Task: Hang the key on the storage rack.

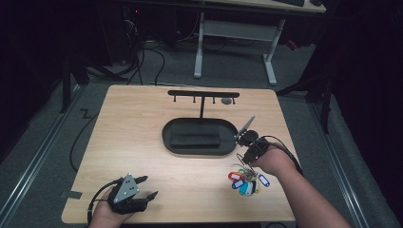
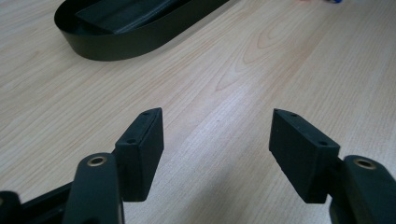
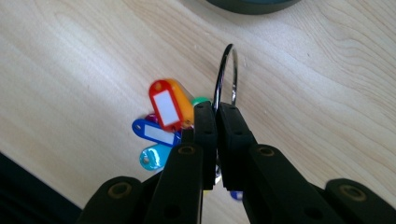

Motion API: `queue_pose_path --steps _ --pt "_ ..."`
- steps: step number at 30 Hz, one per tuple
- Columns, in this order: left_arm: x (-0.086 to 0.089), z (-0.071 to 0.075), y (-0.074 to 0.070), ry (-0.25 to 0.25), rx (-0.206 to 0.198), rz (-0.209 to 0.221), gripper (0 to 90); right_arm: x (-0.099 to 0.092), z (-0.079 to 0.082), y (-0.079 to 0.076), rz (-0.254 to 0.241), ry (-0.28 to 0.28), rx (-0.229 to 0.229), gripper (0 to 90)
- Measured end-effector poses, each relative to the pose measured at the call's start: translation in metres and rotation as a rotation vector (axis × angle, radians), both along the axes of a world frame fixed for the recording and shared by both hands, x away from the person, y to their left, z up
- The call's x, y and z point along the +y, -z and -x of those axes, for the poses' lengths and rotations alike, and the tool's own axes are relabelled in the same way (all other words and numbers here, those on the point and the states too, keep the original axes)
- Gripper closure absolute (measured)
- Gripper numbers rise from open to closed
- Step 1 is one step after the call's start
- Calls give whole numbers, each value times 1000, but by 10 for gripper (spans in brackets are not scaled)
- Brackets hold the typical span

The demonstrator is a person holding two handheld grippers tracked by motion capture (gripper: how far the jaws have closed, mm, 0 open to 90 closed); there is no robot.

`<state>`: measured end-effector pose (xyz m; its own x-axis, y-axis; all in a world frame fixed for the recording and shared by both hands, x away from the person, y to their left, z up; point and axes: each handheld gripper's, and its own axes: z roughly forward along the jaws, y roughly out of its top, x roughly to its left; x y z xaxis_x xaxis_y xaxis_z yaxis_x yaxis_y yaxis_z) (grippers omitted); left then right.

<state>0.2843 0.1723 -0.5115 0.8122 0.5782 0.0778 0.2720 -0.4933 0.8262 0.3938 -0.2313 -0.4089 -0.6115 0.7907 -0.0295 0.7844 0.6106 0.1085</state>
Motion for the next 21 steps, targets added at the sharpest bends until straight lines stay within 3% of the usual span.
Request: queue_pose_path --steps 7,14,20,21 --pt "1 -1 0 -7 -12 -14 356 -3 7 -18 32 -32 -2 881" --pt "2 -1 2 -17 -14 -27 356 -7 17 -42 25 -48 -3 881" --pt "3 -2 4 -24 -14 -26 353 -14 21 -61 31 -49 -7 881" --pt "3 -3 4 -26 -15 -26 352 -15 23 -66 32 -21 -2 881"
